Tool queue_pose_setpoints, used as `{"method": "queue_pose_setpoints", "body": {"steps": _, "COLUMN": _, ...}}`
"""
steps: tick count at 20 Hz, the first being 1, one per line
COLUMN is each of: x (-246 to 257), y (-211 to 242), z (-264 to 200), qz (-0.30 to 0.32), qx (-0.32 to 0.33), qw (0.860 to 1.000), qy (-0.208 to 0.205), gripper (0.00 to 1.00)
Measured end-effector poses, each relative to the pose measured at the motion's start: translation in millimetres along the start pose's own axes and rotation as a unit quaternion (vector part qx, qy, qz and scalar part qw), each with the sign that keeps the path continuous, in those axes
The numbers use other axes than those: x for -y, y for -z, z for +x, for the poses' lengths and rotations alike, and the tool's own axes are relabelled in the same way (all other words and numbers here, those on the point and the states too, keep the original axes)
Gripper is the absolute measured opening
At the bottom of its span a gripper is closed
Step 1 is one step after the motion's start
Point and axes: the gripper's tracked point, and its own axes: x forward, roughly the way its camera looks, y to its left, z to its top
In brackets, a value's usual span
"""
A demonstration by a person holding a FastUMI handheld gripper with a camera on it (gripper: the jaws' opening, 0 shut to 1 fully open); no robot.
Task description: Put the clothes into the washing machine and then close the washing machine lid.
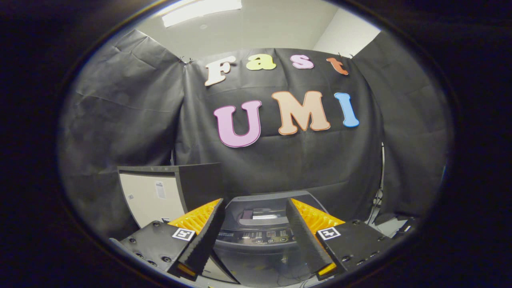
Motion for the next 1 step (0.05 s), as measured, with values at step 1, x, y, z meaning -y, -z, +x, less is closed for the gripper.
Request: {"method": "queue_pose_setpoints", "body": {"steps": 1, "x": -0.9, "y": 1.1, "z": -1.3, "qz": 0.001, "qx": 0.001, "qw": 1.0, "qy": -0.002, "gripper": 0.95}}
